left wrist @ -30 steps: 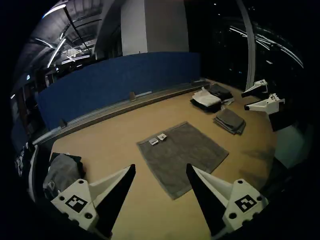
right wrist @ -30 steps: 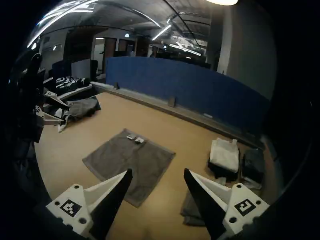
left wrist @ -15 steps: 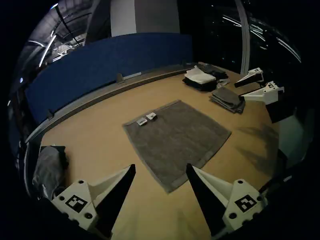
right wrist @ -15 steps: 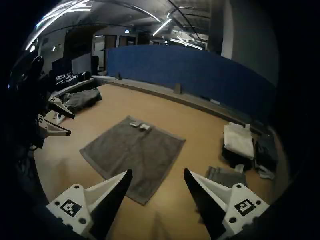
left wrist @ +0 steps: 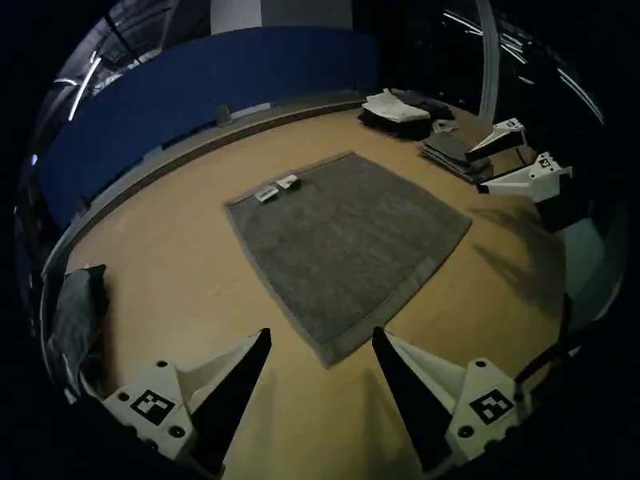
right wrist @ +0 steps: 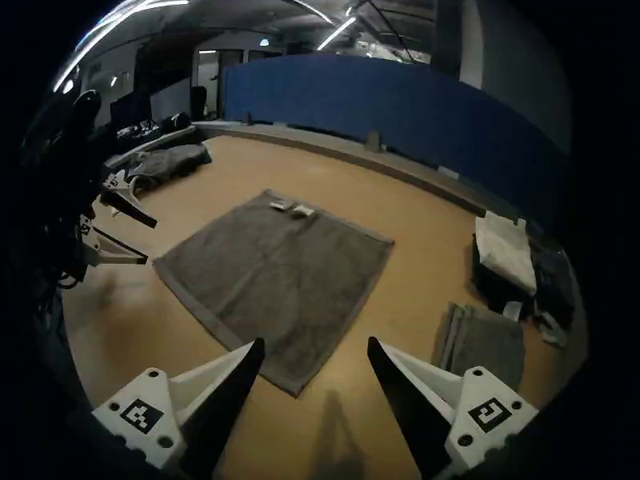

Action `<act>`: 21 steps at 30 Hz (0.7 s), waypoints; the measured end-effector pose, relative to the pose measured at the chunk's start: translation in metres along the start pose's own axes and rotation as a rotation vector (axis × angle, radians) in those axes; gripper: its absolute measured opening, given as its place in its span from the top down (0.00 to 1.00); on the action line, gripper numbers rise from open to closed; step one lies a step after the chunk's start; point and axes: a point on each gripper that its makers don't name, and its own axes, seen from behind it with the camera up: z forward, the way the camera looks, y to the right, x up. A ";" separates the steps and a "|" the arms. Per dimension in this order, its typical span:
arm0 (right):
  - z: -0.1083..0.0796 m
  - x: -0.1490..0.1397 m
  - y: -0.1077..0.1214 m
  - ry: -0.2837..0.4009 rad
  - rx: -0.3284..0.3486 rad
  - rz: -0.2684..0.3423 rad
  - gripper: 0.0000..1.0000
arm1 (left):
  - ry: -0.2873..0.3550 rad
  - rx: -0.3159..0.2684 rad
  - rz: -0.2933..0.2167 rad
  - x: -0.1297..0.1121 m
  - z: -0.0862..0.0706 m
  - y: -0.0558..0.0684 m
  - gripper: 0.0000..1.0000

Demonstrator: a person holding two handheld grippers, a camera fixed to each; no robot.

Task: Fold towel

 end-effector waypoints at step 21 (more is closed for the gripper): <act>0.020 -0.045 -0.012 -0.139 0.048 -0.018 0.02 | -0.132 -0.046 -0.010 -0.024 0.016 0.009 0.06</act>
